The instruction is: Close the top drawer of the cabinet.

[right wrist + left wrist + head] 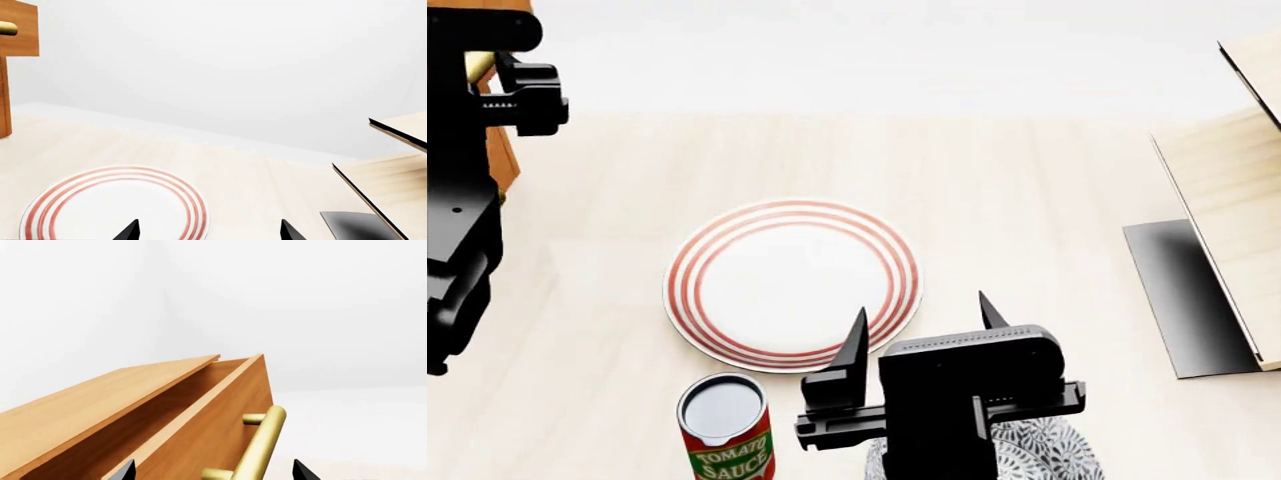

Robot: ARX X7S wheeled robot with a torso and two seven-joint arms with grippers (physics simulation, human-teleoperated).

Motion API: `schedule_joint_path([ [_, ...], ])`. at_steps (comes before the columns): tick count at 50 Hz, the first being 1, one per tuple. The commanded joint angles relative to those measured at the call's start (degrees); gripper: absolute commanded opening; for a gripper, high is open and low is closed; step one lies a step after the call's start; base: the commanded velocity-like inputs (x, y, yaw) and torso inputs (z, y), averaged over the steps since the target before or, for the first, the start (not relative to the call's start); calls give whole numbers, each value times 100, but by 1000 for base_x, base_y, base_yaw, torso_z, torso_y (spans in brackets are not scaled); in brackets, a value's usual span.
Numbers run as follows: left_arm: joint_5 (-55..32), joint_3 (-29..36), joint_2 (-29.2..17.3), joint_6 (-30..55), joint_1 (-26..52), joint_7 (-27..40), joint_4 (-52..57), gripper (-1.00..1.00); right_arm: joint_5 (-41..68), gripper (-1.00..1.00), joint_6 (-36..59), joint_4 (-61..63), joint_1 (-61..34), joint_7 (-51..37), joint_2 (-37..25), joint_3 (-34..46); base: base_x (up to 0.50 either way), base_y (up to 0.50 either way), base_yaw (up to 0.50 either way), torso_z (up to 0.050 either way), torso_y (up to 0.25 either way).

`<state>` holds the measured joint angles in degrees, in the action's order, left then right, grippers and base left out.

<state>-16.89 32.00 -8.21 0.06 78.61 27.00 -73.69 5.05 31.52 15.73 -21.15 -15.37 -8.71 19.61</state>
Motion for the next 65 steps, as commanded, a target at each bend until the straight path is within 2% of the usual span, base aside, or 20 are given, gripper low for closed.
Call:
schedule_joint_path([
  [1, 1235, -1347, -240, 148, -73, 72, -130, 100, 37, 100, 2, -8, -12, -34, -20, 53, 0, 0, 0, 0, 0],
  [21, 1672, -1689, -324, 281, -114, 295, -130, 100, 118, 100, -108, -128, -4, -85, -59, 92, 0, 0, 0, 0, 0],
  [39, 1662, -1813, -652, 464, -203, 603, -129, 100, 193, 100, -145, -177, 13, -145, -94, 109, 0, 0, 0, 0, 0],
  [65, 1694, -1784, -648, 481, -200, 621, -129, 100, 268, 100, -202, -298, -55, -183, -139, 189, 0, 0, 0, 0, 0],
])
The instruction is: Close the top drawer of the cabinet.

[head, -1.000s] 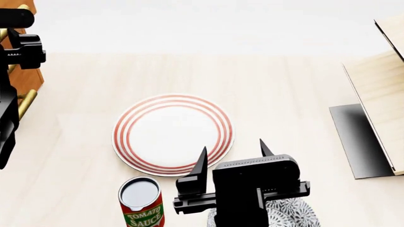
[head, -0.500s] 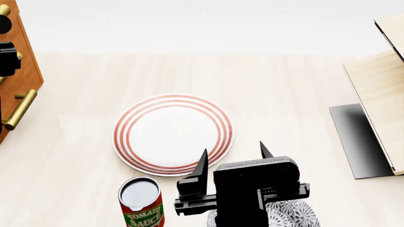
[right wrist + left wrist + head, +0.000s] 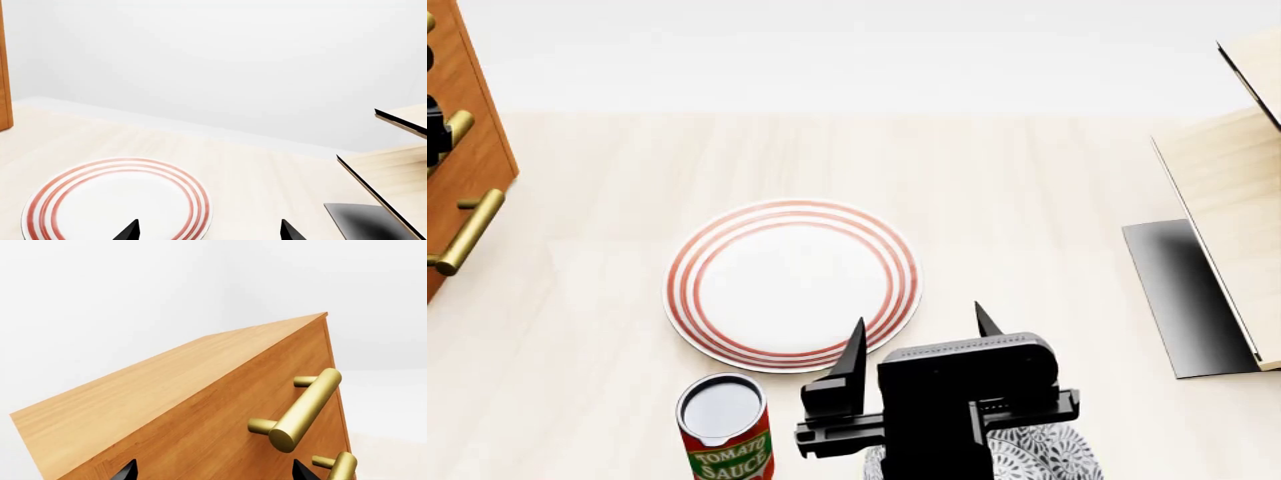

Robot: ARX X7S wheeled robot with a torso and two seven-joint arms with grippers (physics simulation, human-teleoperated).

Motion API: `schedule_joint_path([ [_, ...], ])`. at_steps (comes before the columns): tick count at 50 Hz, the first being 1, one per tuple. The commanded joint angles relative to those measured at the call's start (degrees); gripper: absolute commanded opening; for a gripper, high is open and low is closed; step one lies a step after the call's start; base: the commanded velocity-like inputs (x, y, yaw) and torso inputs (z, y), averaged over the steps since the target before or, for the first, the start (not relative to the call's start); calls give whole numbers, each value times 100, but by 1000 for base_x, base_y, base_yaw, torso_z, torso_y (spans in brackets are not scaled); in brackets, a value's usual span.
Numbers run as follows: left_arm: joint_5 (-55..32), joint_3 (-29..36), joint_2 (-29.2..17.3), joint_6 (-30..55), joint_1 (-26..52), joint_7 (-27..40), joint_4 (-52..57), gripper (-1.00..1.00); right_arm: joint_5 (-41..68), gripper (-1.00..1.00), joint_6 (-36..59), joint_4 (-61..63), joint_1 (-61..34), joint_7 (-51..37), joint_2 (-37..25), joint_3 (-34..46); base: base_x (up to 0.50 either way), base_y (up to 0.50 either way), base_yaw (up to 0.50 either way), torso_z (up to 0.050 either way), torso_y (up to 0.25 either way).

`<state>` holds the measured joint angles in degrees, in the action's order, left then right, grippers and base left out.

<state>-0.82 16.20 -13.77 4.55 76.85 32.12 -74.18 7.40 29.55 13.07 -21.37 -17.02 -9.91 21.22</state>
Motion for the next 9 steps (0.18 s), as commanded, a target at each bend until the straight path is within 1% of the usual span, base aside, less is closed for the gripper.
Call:
schedule_joint_path([
  [1, 87, -204, -91, 30, -24, 109, -81, 100, 36, 100, -8, -37, -35, -19, -21, 30, 0, 0, 0, 0, 0],
  [9, 75, -209, -69, 1, -49, 75, -81, 100, 63, 100, -50, -89, -40, -33, -30, 46, 0, 0, 0, 0, 0],
])
